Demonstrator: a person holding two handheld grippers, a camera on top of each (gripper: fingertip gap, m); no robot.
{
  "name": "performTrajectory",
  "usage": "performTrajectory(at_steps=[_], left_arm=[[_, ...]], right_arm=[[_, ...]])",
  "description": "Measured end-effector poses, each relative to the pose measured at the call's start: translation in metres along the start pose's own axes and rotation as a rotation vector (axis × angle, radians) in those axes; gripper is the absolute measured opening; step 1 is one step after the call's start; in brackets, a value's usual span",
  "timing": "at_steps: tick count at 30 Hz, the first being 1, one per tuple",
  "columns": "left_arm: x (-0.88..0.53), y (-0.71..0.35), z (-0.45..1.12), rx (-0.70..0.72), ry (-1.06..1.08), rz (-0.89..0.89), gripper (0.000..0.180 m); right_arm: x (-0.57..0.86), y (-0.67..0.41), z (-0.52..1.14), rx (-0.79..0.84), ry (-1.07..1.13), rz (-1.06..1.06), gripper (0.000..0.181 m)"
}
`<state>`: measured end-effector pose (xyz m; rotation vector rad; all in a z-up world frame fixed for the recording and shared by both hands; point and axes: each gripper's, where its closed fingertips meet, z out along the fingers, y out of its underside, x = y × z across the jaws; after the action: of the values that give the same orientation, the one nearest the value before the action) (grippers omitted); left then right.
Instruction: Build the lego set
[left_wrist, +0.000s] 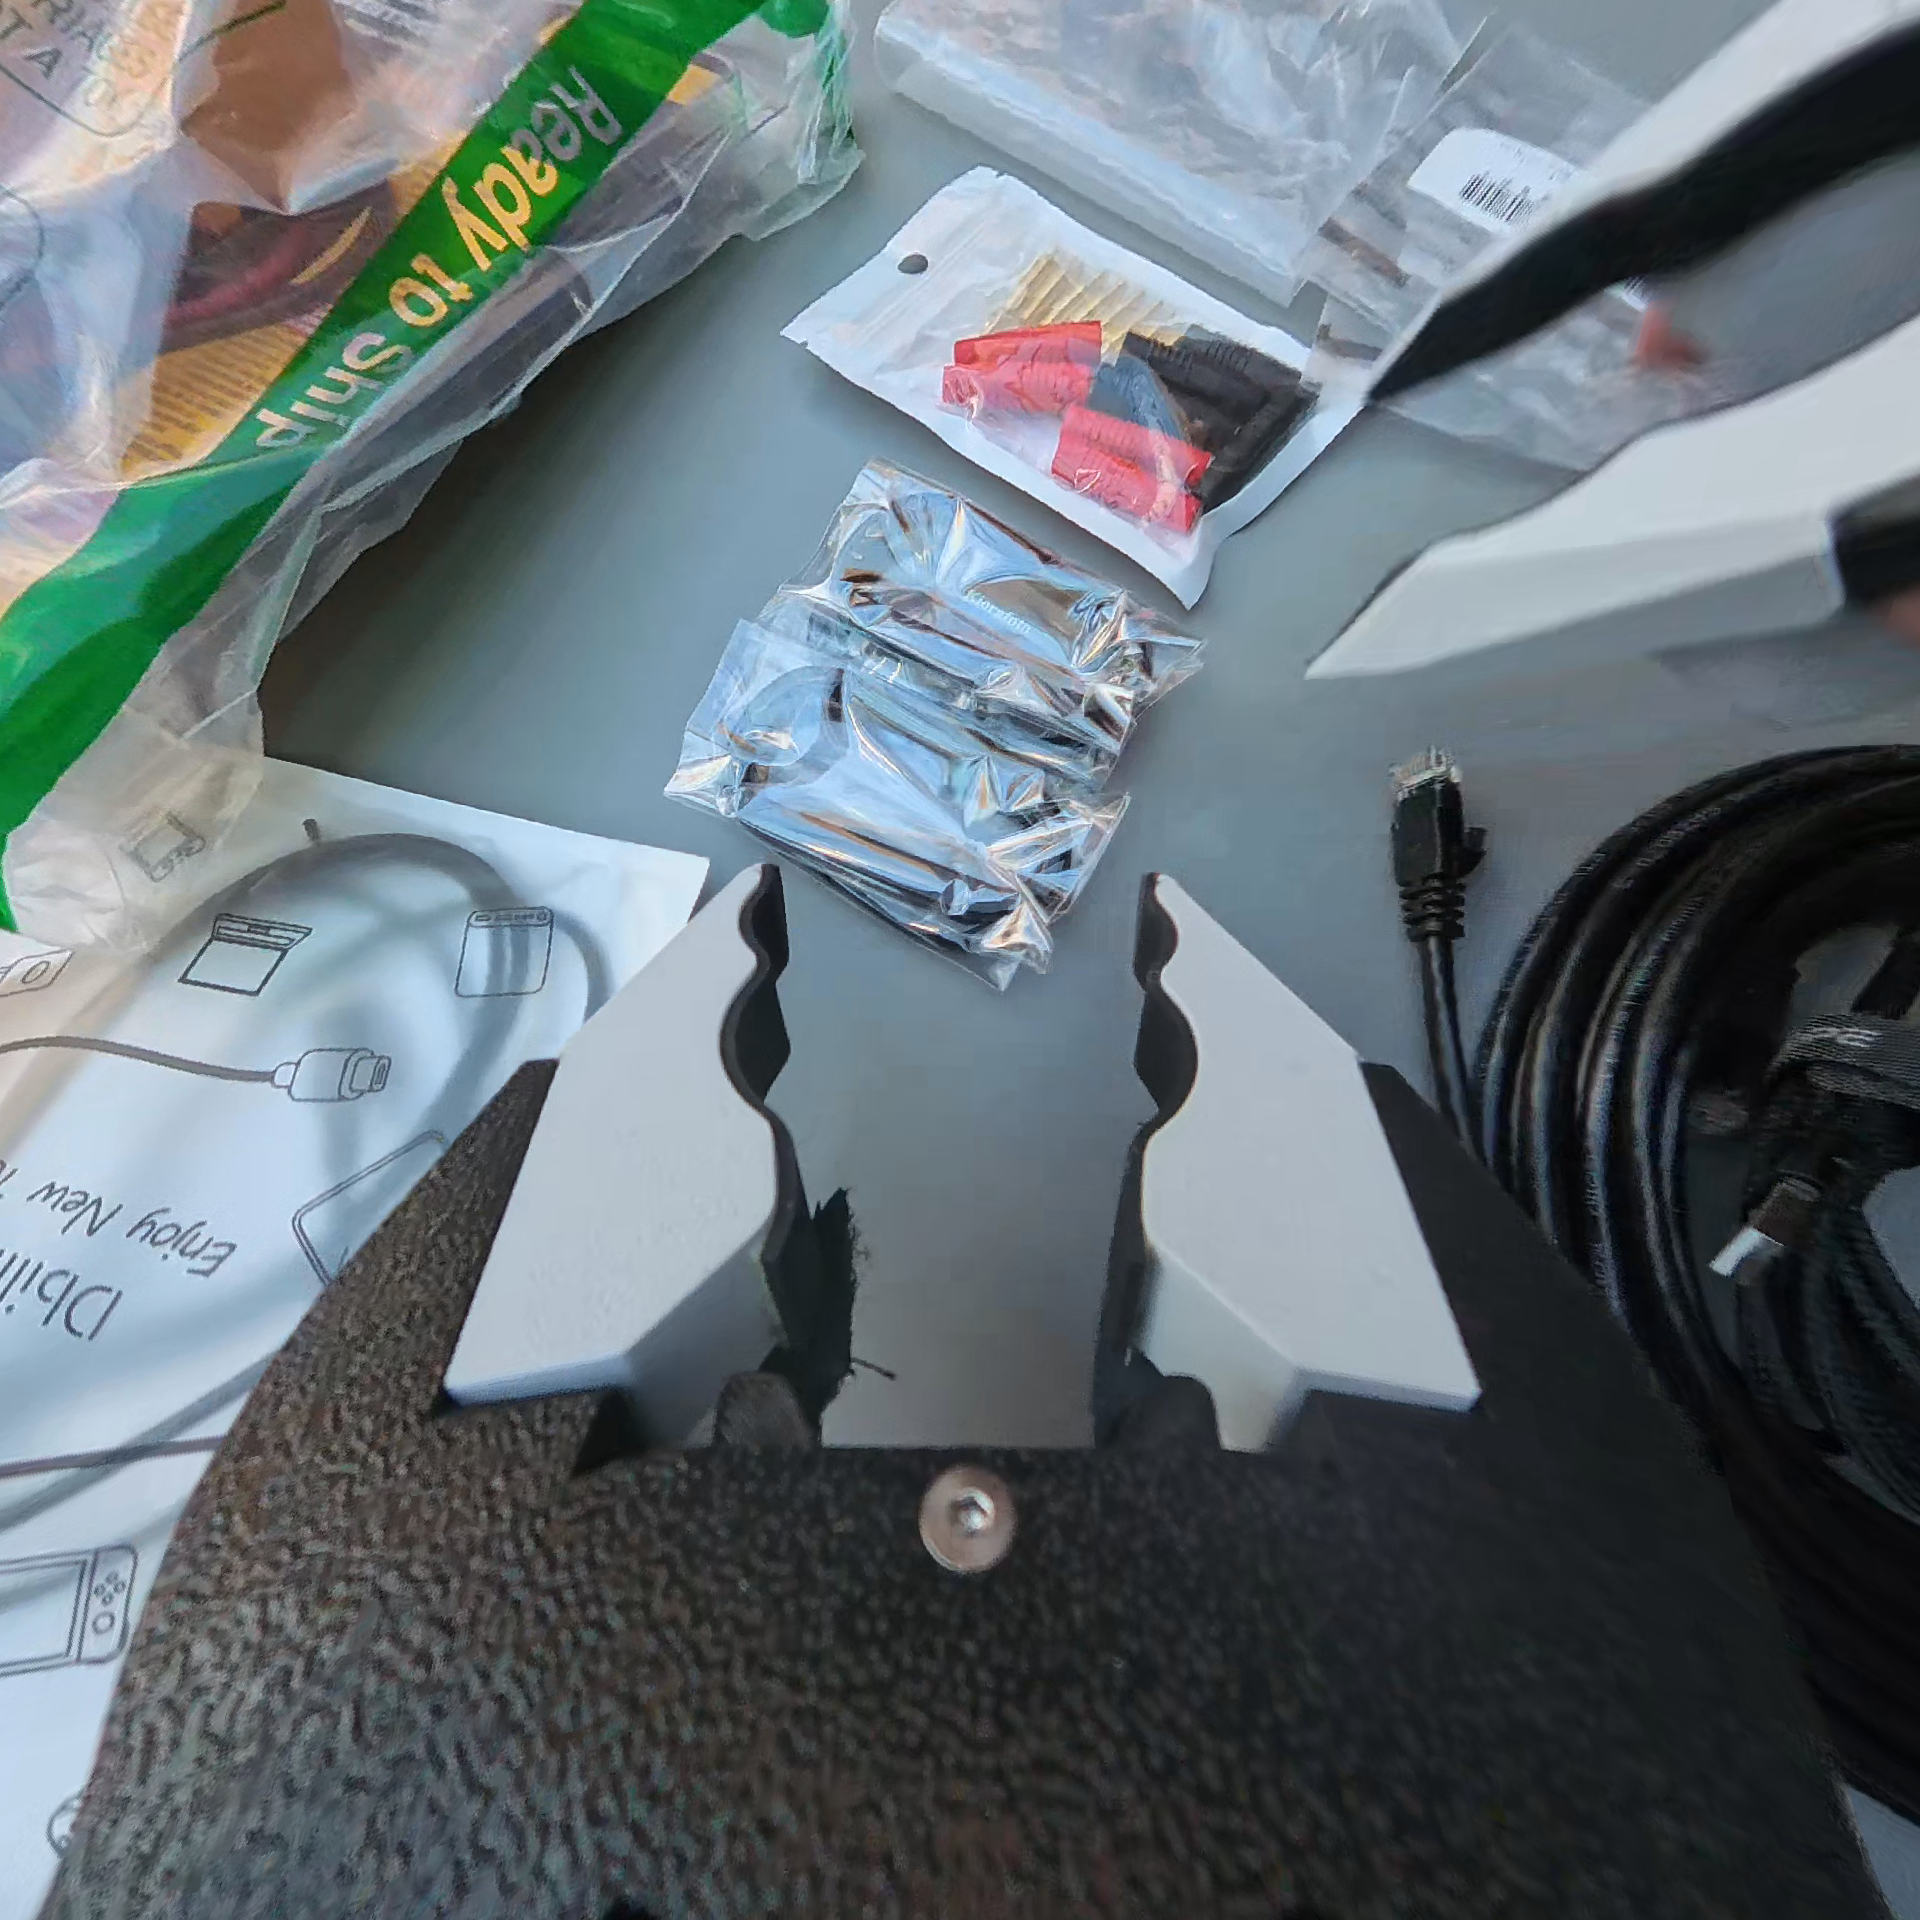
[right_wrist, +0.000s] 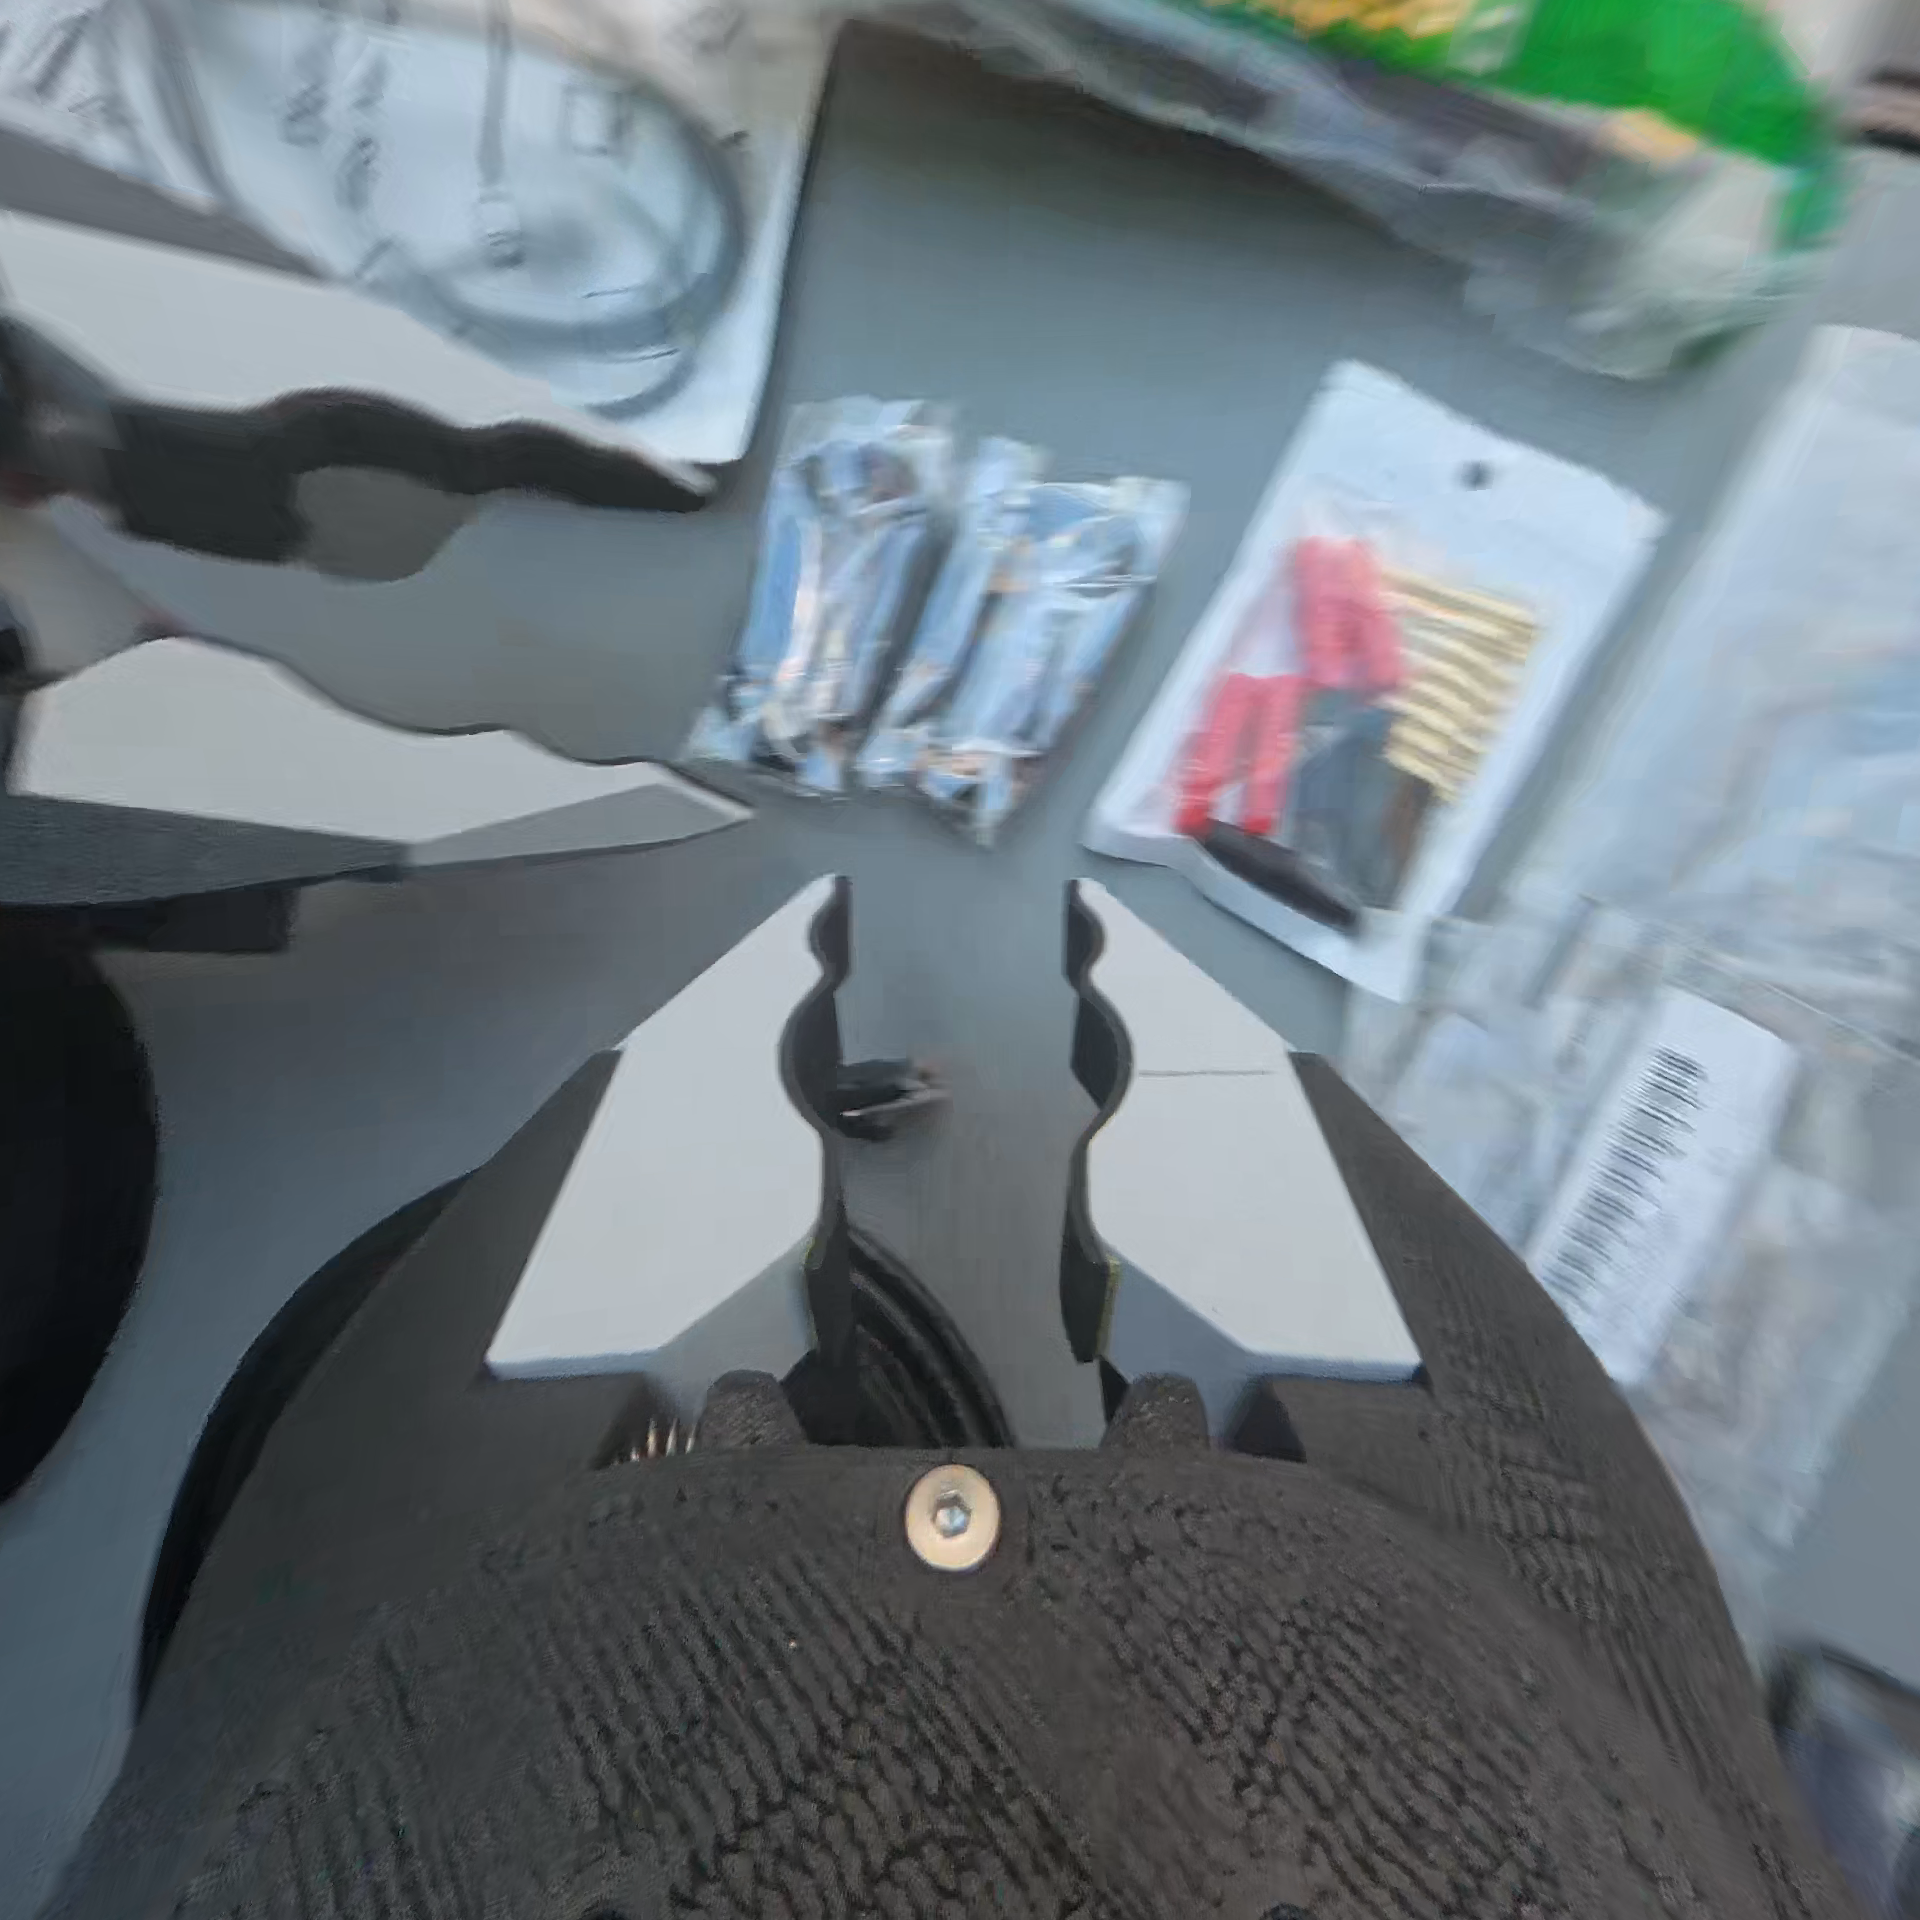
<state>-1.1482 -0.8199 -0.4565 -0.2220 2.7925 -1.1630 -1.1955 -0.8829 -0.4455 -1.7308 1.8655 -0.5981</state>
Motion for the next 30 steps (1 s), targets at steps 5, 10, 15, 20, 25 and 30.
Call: performTrajectory(at_steps=[5, 10, 15, 20, 25, 30], left_arm=[[0.008, -0.003, -0.014, 0.047, 0.023, -0.060, 0.065], [0.013, -0.005, -0.016, 0.053, 0.049, -0.062, 0.065], [0.014, -0.008, -0.020, 0.069, 0.044, -0.039, 0.062], [0.019, -0.010, -0.028, 0.085, 0.047, -0.028, 0.061], [0.004, -0.006, -0.046, 0.117, 0.009, -0.062, 0.062], [-0.015, 0.003, -0.076, 0.146, -0.028, -0.128, 0.062]], right_arm=[[0.088, 0.026, -0.022, 0.023, 0.330, 0.059, 0.094], [0.111, 0.046, -0.008, -0.011, 0.300, 0.065, 0.088], [0.118, 0.047, -0.010, -0.016, 0.342, 0.095, 0.078], [0.121, 0.052, -0.014, 0.007, 0.406, 0.175, 0.074], [0.122, 0.032, -0.040, 0.095, 0.407, 0.147, 0.090], [0.180, 0.089, -0.092, 0.022, 0.495, 0.283, 0.108]])
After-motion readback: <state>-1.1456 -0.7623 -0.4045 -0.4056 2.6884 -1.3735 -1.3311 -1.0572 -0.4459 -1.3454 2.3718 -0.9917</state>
